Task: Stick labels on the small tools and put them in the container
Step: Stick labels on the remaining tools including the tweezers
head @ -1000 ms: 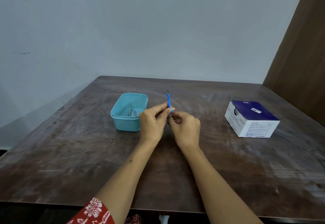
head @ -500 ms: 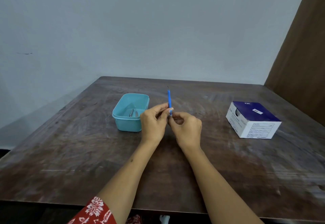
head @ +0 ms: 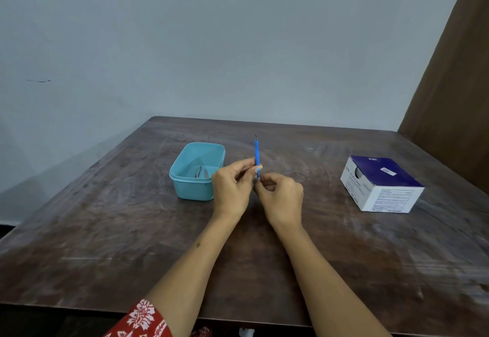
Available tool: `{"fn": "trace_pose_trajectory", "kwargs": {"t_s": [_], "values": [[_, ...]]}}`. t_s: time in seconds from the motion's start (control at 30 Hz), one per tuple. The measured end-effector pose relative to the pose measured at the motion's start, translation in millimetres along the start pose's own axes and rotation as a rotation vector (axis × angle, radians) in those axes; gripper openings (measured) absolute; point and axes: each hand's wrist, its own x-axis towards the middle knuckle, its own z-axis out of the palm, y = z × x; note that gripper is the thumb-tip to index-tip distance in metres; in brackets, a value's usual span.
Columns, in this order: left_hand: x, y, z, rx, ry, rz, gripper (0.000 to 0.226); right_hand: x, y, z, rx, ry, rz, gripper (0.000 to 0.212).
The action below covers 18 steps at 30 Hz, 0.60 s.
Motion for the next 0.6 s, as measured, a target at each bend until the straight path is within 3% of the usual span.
{"fn": "trace_pose_trajectory", "kwargs": {"t_s": [0.2,0.4,0.6], "values": [[0.3,1.3,-0.7,-0.007,-0.001,-0.006,0.02,-0.2,-2.0,-0.4,0.03,0.079,-0.063,0.011],[-1.4,3.0,-0.8,0.019,0.002,0.012,0.02,0.1,1.5,-0.1,-0.018,-0.028,0.008,0.012],[-0.8,-0.3,-0.2,0.017,-0.001,0.002,0.019,0.0,-0.9,0.8,0.036,0.062,-0.041,0.009]]}}
